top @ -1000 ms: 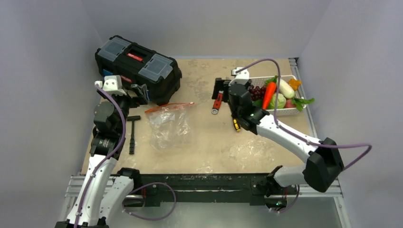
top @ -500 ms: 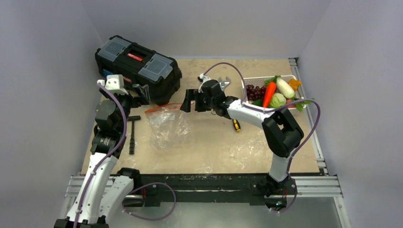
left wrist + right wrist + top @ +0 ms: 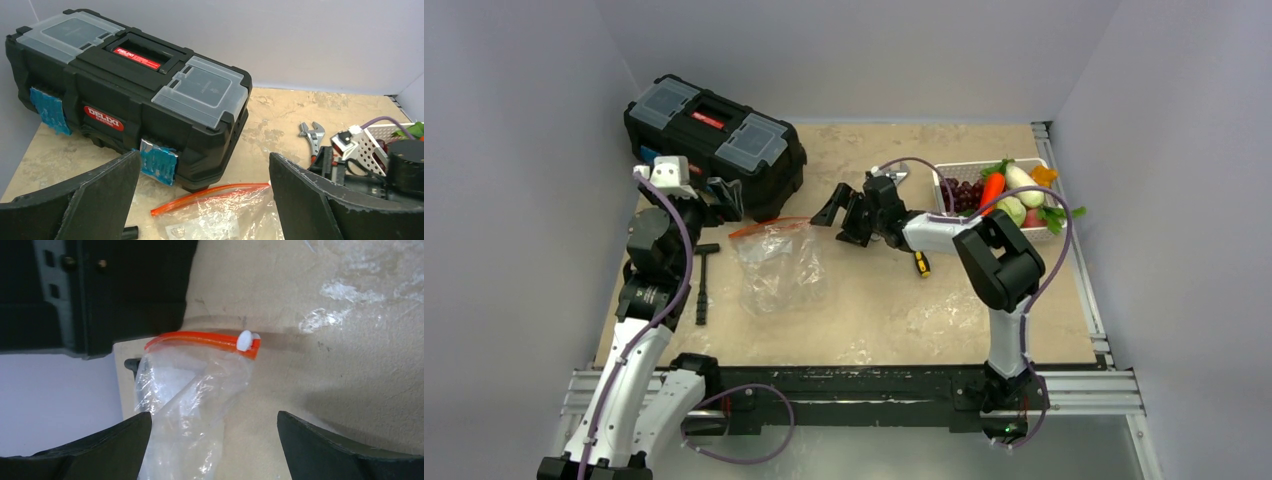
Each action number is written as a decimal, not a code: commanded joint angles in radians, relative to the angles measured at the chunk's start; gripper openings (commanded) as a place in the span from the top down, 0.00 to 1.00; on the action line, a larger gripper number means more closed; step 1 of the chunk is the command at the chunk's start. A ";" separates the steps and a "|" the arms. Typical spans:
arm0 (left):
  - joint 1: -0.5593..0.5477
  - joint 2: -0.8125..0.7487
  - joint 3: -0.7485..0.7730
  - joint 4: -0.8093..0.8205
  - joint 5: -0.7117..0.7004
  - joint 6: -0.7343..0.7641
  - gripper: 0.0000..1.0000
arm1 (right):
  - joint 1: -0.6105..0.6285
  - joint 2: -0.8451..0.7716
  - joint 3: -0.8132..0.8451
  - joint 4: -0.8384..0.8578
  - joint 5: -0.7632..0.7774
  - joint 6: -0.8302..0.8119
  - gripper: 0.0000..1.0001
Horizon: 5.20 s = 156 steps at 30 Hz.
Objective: Place the food in the zip-top bag and seal the zipper
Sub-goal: Pick up the zipper food storage bag at the center of the board, then open the zipper of the food storage bag at the center of the board.
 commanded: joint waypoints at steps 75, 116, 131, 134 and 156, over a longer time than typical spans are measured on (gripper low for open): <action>-0.179 0.663 0.411 -0.274 0.763 -1.127 0.29 | 0.210 -0.905 -0.534 0.320 0.619 -0.993 1.00; -0.305 0.648 0.336 -0.354 0.370 -1.543 0.90 | 0.364 -0.954 -0.568 0.326 0.647 -1.069 1.00; -0.314 0.498 0.589 -0.874 -0.046 -0.656 1.00 | 0.397 -1.043 -0.358 -0.404 0.516 -0.589 0.21; -0.338 0.501 0.587 -0.886 -0.091 -0.479 1.00 | 0.397 -1.094 -0.318 -0.479 0.479 -0.534 0.16; -0.416 0.785 0.673 -0.761 0.179 -0.108 1.00 | 0.124 -0.665 -0.132 -0.357 0.167 -0.354 0.15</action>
